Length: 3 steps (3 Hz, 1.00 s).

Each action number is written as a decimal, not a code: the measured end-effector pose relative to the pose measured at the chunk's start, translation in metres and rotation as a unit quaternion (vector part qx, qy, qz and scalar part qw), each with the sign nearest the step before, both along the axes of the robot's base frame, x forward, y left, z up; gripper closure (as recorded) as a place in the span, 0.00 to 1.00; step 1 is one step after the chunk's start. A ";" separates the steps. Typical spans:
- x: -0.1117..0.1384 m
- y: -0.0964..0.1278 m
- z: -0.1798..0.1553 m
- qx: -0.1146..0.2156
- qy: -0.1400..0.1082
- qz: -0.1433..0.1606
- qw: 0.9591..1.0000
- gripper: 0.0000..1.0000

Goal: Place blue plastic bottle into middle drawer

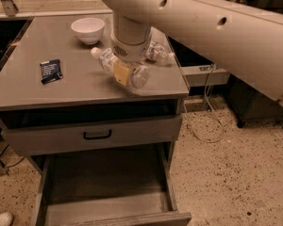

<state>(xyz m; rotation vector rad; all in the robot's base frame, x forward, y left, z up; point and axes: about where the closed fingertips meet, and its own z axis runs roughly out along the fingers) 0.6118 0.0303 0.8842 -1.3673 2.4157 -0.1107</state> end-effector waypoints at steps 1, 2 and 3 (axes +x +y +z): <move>-0.004 -0.002 -0.004 -0.006 0.003 0.001 1.000 1.00; -0.015 -0.006 0.000 -0.011 0.005 0.003 1.000 1.00; -0.054 -0.015 0.006 -0.025 0.013 -0.004 1.000 1.00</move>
Offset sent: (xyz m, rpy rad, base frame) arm -0.0292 -0.0121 0.0045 -0.0372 0.0175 0.0112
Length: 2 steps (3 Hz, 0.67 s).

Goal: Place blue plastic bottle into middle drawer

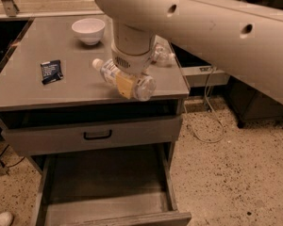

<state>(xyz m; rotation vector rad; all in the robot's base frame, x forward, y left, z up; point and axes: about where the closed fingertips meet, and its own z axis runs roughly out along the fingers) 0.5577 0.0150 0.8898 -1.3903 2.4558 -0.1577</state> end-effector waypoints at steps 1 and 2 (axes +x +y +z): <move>-0.054 -0.012 0.006 -0.014 0.009 -0.010 1.000 1.00; -0.054 -0.012 0.007 -0.014 0.008 -0.010 1.000 1.00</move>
Offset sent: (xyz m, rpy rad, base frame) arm -0.0450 -0.0096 0.0044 -0.0217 0.0196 -0.0196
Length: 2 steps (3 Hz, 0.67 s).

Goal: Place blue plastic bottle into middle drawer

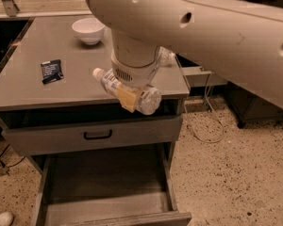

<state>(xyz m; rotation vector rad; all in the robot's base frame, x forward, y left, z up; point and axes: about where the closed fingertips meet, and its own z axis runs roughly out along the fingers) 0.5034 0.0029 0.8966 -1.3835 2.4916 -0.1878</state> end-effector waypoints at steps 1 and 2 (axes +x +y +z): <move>-0.013 -0.005 -0.003 -0.002 -0.003 -0.014 1.000 1.00; -0.042 -0.008 -0.018 0.009 0.010 -0.029 0.999 1.00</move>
Offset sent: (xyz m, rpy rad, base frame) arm -0.1052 -0.0125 -0.0661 0.0733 0.1370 -0.1033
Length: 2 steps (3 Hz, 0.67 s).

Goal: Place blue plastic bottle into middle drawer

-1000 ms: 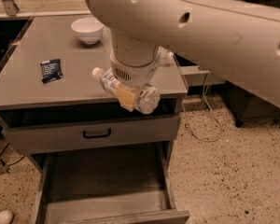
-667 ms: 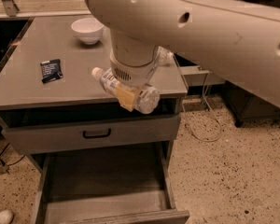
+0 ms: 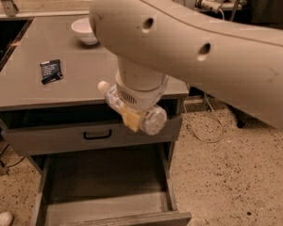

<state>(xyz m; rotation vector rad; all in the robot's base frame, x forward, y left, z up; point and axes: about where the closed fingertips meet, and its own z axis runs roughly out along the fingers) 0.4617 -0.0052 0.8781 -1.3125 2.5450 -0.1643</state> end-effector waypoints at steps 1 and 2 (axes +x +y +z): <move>-0.042 0.008 -0.042 0.026 0.055 0.006 0.998 1.00; -0.054 0.013 -0.049 0.039 0.076 0.004 0.996 1.00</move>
Offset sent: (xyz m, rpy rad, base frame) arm -0.0365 0.0058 -0.0366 0.0441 0.0933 0.0083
